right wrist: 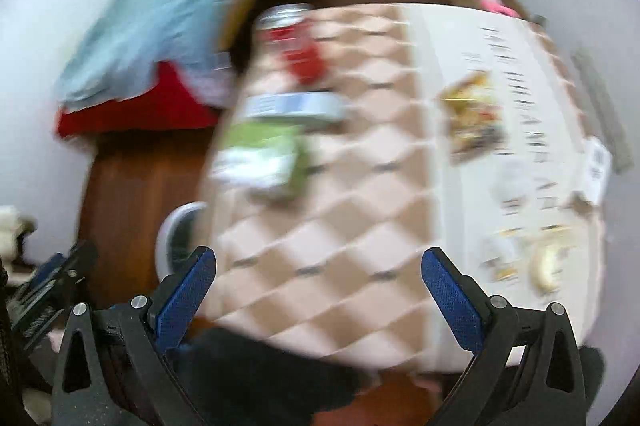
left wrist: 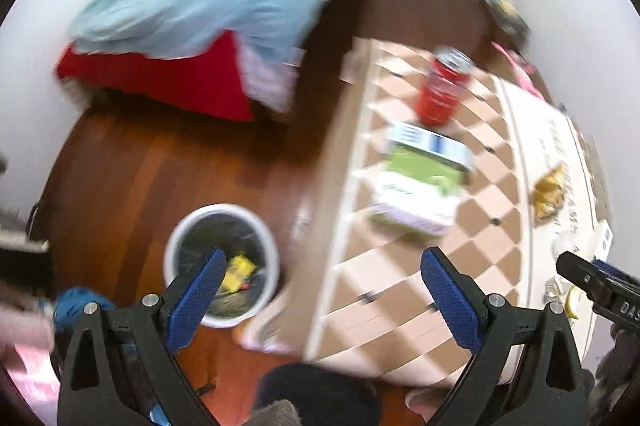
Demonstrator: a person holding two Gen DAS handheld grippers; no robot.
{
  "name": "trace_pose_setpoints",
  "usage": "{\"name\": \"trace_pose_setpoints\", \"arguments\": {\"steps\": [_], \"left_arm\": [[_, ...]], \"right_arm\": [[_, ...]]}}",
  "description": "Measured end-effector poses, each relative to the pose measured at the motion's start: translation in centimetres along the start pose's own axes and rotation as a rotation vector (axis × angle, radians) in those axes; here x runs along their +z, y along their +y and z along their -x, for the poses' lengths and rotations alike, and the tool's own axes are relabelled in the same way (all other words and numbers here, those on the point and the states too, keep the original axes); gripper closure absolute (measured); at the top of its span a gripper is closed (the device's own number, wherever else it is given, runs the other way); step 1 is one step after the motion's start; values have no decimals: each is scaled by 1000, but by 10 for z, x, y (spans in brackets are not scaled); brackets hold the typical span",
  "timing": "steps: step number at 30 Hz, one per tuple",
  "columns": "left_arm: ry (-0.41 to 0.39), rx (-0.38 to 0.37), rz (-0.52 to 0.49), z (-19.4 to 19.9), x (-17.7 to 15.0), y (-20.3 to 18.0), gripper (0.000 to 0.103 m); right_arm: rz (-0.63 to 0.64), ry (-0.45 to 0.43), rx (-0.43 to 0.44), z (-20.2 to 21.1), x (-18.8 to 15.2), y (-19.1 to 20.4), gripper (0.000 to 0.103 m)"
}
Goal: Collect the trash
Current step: 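Grasp the green medicine box with the left tool while the right tool grasps the GUOBA snack bag, then carry both items over the white bin and open both tools to drop them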
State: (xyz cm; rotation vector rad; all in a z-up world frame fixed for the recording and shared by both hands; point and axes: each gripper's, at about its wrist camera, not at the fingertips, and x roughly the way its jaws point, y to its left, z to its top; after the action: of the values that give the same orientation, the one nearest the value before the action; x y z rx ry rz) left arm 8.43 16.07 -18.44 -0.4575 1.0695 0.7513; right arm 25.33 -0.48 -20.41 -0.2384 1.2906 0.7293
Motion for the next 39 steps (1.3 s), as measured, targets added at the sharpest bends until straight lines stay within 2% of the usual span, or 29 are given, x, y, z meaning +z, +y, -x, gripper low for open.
{"name": "trace_pose_setpoints", "arguments": {"steps": [5, 11, 20, 29, 31, 33, 35, 39], "left_arm": [[77, -27, -126, -50, 28, -48, 3], [197, -24, -242, -106, 43, -83, 3], [271, 8, -272, -148, 46, -102, 3], [301, 5, -259, -165, 42, -104, 4], [277, -1, -250, -163, 43, -103, 9], [251, 0, -241, -157, 44, -101, 10], [228, -12, -231, -147, 44, -101, 10], [187, -19, -210, -124, 42, -99, 10]], "right_arm": [[-31, 60, -97, -35, 41, -59, 0], [-30, 89, -114, -72, 80, -100, 0], [8, 120, -143, -123, 117, -122, 0], [35, 121, -164, -139, 129, -122, 0], [41, 118, -161, -138, 128, -120, 11], [55, 119, -163, -139, 127, -117, 41], [65, 118, -156, -138, 125, -113, 54], [94, 90, -166, -128, 118, -102, 57]]}}
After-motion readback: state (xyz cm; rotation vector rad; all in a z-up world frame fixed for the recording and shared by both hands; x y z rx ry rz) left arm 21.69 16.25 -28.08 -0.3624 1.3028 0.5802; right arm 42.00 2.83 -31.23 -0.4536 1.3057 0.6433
